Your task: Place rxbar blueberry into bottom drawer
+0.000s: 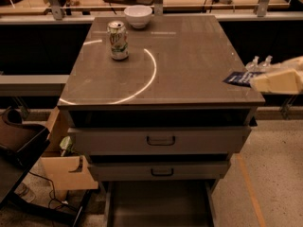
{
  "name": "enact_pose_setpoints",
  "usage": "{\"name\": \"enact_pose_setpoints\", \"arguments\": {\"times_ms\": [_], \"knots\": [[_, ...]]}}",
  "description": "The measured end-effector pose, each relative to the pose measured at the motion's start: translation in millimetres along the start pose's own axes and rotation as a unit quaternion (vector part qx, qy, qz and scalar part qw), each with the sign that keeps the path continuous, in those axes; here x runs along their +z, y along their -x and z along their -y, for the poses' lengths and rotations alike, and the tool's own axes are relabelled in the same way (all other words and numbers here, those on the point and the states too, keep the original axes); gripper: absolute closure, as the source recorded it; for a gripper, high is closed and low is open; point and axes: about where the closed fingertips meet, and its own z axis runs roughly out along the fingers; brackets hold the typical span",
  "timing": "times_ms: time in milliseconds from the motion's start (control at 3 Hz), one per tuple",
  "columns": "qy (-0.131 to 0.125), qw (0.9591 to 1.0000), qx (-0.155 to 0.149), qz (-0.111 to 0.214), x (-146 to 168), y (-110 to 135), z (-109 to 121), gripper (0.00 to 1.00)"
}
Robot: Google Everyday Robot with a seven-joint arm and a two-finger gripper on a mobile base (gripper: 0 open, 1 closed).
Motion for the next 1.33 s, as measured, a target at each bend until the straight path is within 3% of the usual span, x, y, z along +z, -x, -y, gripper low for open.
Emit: {"name": "enact_pose_setpoints", "arguments": {"times_ms": [333, 667, 1000, 1333], "knots": [[0.008, 0.9988, 0.043, 0.020, -24.7, -61.8, -23.4, 1.00], [0.020, 0.9946, 0.094, 0.039, -26.8, -122.6, -38.1, 1.00], [0.025, 0.9904, 0.132, 0.032, -13.6, -168.6, -50.8, 1.00], [0.025, 0.9904, 0.132, 0.032, -13.6, -168.6, -50.8, 1.00]]}}
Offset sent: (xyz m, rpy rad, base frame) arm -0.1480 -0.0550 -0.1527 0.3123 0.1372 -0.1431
